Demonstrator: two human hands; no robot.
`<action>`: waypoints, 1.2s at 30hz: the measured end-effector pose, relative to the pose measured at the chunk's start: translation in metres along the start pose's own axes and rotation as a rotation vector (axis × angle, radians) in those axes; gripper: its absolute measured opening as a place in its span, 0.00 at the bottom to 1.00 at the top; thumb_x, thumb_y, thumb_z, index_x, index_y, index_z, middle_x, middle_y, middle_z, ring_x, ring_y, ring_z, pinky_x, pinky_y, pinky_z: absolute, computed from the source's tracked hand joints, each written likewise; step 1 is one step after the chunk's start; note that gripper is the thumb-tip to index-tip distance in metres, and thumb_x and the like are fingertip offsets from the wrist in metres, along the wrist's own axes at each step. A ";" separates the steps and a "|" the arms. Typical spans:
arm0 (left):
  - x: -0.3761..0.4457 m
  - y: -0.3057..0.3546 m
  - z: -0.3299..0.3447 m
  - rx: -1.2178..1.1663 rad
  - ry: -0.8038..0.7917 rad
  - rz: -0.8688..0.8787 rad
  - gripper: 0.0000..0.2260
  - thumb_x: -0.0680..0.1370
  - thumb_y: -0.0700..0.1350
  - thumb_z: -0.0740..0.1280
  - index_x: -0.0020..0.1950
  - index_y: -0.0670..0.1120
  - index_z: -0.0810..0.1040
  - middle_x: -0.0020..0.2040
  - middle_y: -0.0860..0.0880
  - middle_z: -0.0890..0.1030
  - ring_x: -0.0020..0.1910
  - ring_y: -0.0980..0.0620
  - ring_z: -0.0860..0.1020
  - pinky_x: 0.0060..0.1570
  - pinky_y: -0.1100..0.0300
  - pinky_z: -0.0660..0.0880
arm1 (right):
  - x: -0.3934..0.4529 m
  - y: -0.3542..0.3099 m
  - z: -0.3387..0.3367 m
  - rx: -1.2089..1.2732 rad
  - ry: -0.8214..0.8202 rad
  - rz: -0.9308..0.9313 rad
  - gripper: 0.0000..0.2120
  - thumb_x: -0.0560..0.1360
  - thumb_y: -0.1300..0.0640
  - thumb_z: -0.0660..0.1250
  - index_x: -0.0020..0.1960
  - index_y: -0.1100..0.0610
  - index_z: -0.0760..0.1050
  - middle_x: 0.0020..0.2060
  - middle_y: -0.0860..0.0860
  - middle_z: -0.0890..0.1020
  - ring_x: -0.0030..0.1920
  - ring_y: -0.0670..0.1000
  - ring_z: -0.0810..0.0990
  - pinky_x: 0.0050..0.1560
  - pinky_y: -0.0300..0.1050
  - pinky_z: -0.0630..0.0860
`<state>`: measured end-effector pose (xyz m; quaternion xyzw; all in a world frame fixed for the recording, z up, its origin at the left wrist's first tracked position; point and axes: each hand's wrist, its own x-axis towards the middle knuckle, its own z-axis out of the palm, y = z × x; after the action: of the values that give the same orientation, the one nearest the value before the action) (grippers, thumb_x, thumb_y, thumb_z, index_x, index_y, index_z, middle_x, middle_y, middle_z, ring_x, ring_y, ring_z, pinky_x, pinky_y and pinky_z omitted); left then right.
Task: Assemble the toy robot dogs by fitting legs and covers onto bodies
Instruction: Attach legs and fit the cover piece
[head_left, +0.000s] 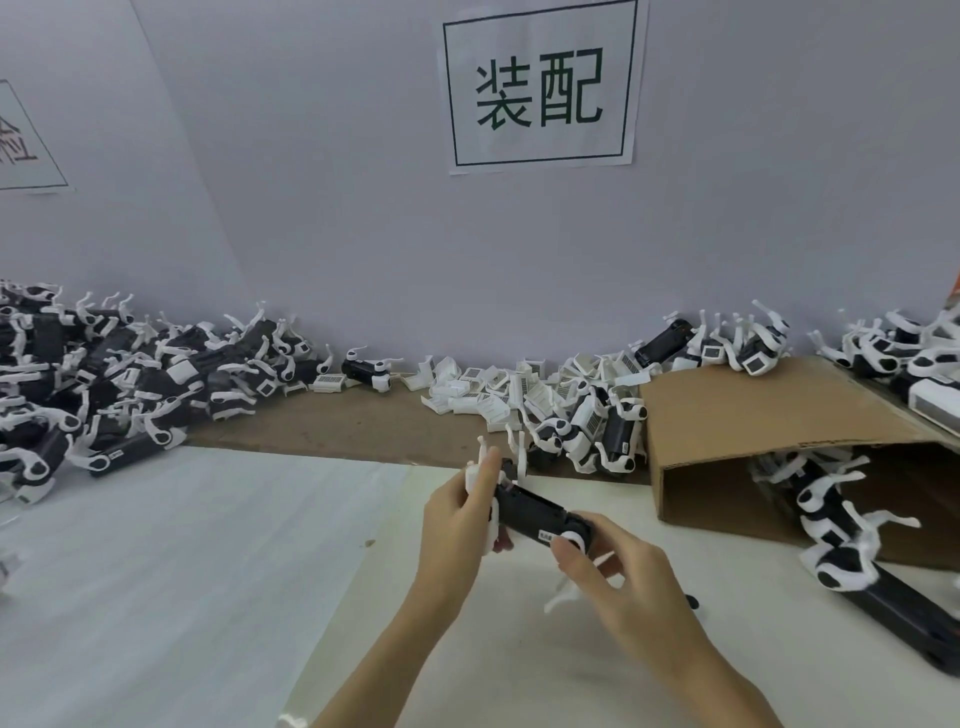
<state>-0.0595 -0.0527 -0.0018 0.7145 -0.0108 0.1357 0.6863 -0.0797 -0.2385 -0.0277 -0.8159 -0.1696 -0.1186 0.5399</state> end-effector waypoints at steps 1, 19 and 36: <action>0.003 -0.001 -0.001 -0.006 0.010 -0.044 0.30 0.84 0.63 0.62 0.45 0.36 0.83 0.31 0.37 0.81 0.28 0.48 0.80 0.32 0.63 0.73 | 0.000 0.000 0.001 -0.013 -0.023 0.022 0.30 0.68 0.19 0.60 0.55 0.39 0.80 0.43 0.41 0.85 0.46 0.44 0.82 0.43 0.34 0.76; 0.045 -0.031 -0.057 -0.405 0.459 -0.317 0.22 0.84 0.53 0.65 0.34 0.46 0.86 0.35 0.47 0.83 0.30 0.51 0.80 0.38 0.55 0.72 | 0.079 -0.018 0.069 0.224 -0.146 0.308 0.30 0.81 0.32 0.50 0.74 0.46 0.72 0.65 0.49 0.82 0.62 0.48 0.83 0.68 0.49 0.75; 0.053 -0.061 -0.043 -0.130 0.486 0.202 0.24 0.83 0.57 0.56 0.41 0.46 0.84 0.42 0.49 0.87 0.46 0.53 0.83 0.47 0.67 0.73 | 0.246 0.042 0.117 -1.094 -0.171 -0.042 0.18 0.80 0.63 0.66 0.69 0.62 0.70 0.71 0.60 0.68 0.69 0.60 0.70 0.65 0.50 0.70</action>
<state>-0.0041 0.0025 -0.0492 0.6107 0.0745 0.3702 0.6960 0.1639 -0.1095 -0.0158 -0.9806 -0.1425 -0.1333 0.0190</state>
